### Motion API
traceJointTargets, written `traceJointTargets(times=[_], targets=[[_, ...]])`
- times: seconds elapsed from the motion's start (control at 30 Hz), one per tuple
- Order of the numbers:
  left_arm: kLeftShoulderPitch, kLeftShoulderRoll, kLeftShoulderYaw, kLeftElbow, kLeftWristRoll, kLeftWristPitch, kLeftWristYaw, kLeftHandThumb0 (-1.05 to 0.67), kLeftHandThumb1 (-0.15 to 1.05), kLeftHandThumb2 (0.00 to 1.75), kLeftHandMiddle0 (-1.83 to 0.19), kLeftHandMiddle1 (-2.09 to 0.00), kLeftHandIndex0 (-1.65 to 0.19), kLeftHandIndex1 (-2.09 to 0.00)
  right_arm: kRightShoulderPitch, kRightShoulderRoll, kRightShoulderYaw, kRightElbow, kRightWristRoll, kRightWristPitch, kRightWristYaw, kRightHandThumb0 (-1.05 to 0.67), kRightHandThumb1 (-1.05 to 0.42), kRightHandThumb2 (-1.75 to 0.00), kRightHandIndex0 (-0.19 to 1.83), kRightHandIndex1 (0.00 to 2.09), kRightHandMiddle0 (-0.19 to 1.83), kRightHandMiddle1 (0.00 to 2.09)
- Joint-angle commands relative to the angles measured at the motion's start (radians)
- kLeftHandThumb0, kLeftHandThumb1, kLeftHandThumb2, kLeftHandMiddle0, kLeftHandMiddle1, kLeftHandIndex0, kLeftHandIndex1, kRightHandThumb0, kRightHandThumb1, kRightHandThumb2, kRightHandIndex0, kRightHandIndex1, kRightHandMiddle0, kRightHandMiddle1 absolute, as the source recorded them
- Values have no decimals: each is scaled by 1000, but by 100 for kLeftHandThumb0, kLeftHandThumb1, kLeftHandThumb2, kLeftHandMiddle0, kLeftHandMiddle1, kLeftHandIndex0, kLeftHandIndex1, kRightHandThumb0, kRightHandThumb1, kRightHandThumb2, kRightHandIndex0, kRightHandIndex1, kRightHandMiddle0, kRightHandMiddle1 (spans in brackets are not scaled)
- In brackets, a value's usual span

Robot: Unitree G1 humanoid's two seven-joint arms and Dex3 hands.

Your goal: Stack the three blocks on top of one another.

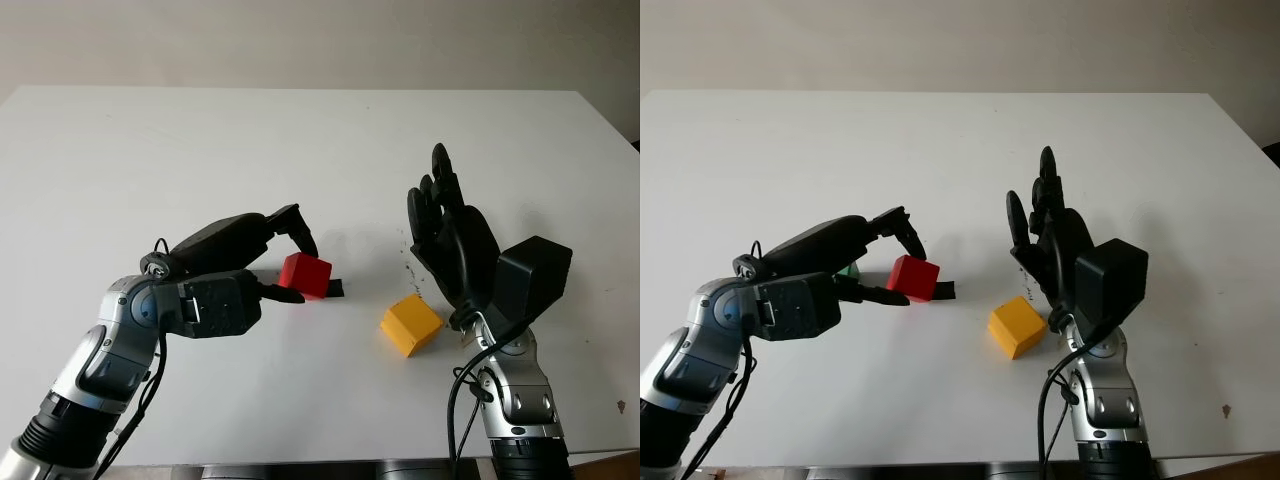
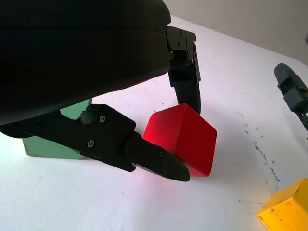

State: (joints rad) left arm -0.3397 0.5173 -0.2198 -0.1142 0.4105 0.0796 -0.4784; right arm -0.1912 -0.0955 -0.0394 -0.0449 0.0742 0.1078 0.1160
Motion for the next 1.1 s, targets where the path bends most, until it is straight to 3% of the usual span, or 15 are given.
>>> traceJointTargets(times=[0.0,0.53,0.77,0.97,1.07], targets=[[7,-9,-7,8,7,-17,20,-36,105,15,-8,-5,-4,-173,-7,-5,-5,-12,1,-12,1,-69,-105,-52,-19,0,-19,0],[-4,-61,-40,71,101,-32,121,-36,105,17,-10,-6,-5,-157,5,-6,-6,-22,-4,-5,-4,-70,-105,-52,-19,0,-19,0],[-11,-55,-52,77,119,-34,110,-45,105,17,-5,-5,-3,-116,9,-8,-6,-21,-4,-14,-1,-70,-105,-52,-19,0,-19,0],[-10,-47,-53,66,117,-38,85,-49,105,16,-3,-5,2,-96,8,-9,-8,-22,-4,-7,-2,-71,-105,-52,-19,0,-19,0],[-8,-46,-50,53,114,-34,71,-50,105,14,-1,-5,3,-74,6,-9,-10,-23,0,-3,-1,-71,-105,-52,-19,0,-19,0]])
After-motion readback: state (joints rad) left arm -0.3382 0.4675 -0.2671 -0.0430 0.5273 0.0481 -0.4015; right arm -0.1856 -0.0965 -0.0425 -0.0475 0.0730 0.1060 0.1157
